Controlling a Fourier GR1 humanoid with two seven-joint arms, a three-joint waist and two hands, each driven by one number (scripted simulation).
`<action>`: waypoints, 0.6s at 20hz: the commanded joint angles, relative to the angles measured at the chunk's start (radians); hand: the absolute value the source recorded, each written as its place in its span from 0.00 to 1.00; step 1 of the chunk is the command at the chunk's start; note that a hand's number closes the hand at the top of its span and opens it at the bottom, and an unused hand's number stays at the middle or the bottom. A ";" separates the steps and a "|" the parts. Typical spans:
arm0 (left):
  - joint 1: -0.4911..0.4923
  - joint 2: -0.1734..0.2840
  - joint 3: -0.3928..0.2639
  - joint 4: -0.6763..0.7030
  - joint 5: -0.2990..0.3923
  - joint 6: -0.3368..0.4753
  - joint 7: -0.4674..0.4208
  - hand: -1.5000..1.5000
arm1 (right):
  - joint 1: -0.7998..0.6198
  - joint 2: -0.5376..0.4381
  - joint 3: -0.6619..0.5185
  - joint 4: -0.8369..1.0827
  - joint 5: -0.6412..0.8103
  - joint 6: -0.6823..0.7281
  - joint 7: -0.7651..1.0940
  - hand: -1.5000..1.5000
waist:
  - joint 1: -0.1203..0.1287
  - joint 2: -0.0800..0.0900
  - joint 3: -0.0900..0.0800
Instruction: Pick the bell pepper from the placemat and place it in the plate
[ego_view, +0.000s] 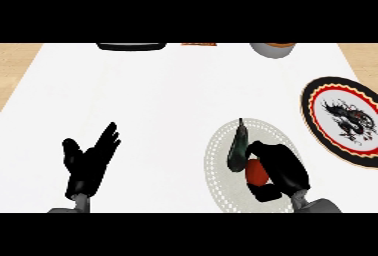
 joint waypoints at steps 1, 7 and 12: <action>-0.022 -0.018 -0.001 0.040 -0.020 0.008 -0.014 0.50 | -0.002 0.005 -0.043 -0.053 -0.034 -0.066 -0.073 1.00 | -0.002 0.006 0.005; 0.011 -0.005 0.017 0.019 -0.001 -0.004 -0.014 0.50 | 0.134 0.217 -0.001 -0.148 0.069 -0.317 0.136 1.00 | -0.009 0.003 0.004; 0.011 -0.015 -0.001 0.019 -0.026 0.006 -0.021 0.50 | 0.234 0.274 0.040 -0.303 0.214 -0.499 0.223 1.00 | -0.014 0.002 0.004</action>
